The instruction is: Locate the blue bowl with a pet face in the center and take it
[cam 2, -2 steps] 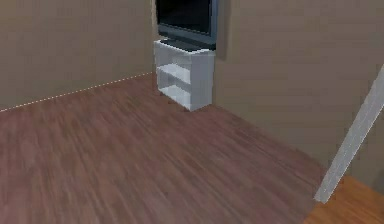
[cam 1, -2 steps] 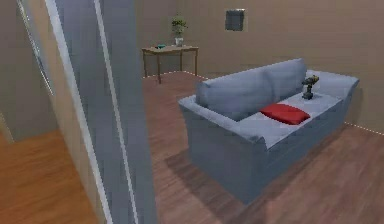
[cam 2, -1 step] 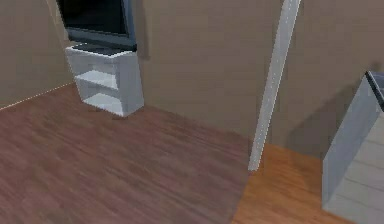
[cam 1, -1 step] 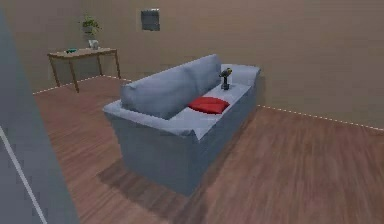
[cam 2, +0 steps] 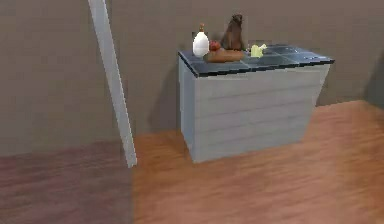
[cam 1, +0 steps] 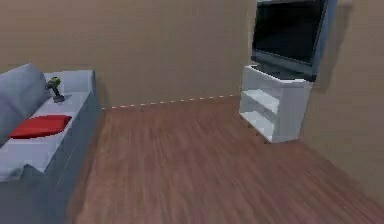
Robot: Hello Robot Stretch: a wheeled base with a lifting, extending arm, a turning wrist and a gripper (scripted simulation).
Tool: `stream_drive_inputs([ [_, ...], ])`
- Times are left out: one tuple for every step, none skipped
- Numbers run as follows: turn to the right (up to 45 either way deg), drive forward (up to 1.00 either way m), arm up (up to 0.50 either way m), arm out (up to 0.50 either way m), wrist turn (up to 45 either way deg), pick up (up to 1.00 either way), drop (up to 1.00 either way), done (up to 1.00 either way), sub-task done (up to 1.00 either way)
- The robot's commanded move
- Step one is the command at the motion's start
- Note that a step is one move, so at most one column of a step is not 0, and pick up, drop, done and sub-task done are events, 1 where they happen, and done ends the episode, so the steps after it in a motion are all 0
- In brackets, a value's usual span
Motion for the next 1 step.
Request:
stream_drive_inputs([
  [-45.0,0.0,0.0,0.0,0.0,0.0,0.0,0.0,0.0],
])
